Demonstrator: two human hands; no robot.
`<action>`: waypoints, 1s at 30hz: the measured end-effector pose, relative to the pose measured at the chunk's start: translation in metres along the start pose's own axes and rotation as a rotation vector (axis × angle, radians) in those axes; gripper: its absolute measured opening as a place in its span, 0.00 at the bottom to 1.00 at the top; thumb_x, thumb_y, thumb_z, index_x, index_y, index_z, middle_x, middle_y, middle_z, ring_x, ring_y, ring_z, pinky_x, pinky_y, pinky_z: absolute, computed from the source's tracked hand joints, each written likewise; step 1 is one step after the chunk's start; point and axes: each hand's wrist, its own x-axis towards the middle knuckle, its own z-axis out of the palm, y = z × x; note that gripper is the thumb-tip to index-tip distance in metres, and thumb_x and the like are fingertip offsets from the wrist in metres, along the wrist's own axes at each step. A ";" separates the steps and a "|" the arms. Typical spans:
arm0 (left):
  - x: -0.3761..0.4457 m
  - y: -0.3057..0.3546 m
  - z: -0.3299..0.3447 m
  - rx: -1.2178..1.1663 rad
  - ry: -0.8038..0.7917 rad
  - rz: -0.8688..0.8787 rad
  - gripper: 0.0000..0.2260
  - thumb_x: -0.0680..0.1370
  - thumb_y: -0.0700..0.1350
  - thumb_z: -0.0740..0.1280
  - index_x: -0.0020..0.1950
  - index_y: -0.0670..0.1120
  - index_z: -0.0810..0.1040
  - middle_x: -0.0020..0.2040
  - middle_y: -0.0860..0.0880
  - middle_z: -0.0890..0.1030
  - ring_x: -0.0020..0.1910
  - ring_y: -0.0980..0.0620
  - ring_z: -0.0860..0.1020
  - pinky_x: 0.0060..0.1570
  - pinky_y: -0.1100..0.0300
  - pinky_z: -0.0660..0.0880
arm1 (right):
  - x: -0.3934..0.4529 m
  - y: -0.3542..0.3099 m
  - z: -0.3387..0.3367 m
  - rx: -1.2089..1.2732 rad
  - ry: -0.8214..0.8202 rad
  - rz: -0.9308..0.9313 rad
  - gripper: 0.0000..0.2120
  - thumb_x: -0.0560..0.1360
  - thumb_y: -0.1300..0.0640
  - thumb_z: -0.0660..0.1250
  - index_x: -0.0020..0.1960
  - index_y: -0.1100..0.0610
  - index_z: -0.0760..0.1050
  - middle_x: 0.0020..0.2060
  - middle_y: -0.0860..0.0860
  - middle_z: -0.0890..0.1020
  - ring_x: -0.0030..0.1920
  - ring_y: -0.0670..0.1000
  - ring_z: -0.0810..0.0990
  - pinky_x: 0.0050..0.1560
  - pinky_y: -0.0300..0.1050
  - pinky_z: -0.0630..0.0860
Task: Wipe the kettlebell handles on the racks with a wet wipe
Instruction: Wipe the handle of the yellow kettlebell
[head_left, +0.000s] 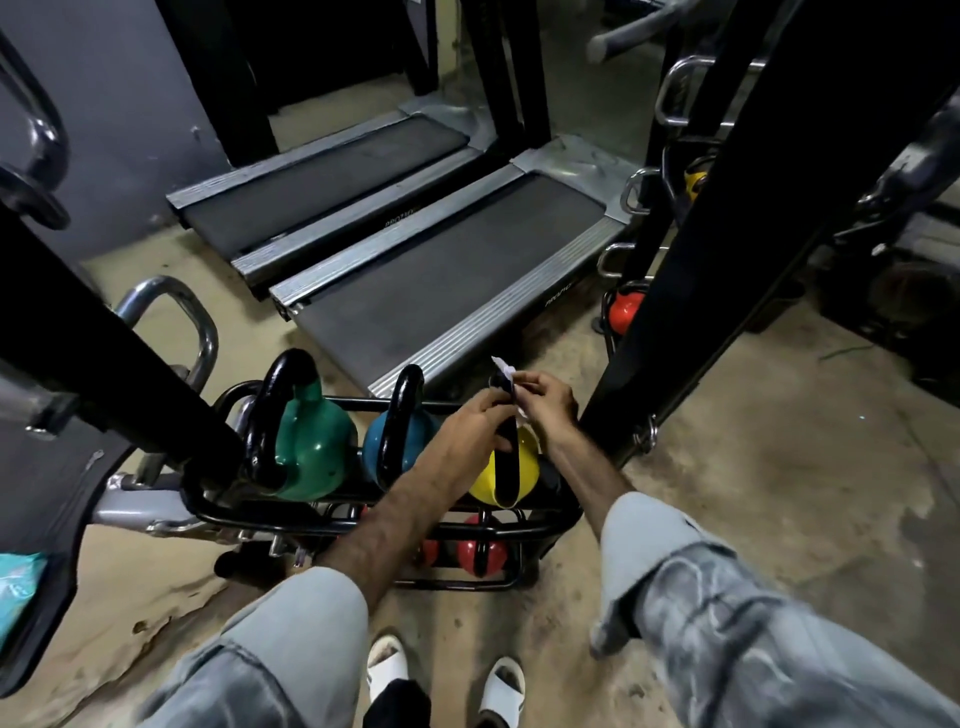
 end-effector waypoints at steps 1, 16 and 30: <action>0.005 -0.001 -0.003 0.001 -0.017 -0.031 0.22 0.69 0.33 0.71 0.63 0.41 0.77 0.69 0.43 0.71 0.68 0.47 0.70 0.64 0.59 0.69 | 0.005 -0.003 0.003 0.007 0.008 0.034 0.09 0.76 0.66 0.68 0.55 0.62 0.80 0.47 0.54 0.84 0.40 0.47 0.80 0.36 0.28 0.75; 0.018 -0.014 -0.015 0.072 -0.163 -0.090 0.25 0.69 0.46 0.75 0.65 0.48 0.77 0.71 0.49 0.69 0.62 0.47 0.76 0.59 0.55 0.74 | 0.024 0.007 0.021 0.473 -0.023 0.328 0.10 0.79 0.69 0.61 0.44 0.58 0.75 0.23 0.49 0.80 0.21 0.42 0.77 0.20 0.33 0.70; 0.016 -0.018 -0.013 0.127 -0.159 -0.056 0.19 0.70 0.47 0.73 0.61 0.52 0.79 0.62 0.52 0.79 0.54 0.47 0.80 0.51 0.51 0.77 | -0.002 -0.044 0.003 -0.149 -0.259 -0.012 0.07 0.74 0.61 0.70 0.46 0.51 0.83 0.41 0.48 0.84 0.41 0.45 0.81 0.41 0.42 0.79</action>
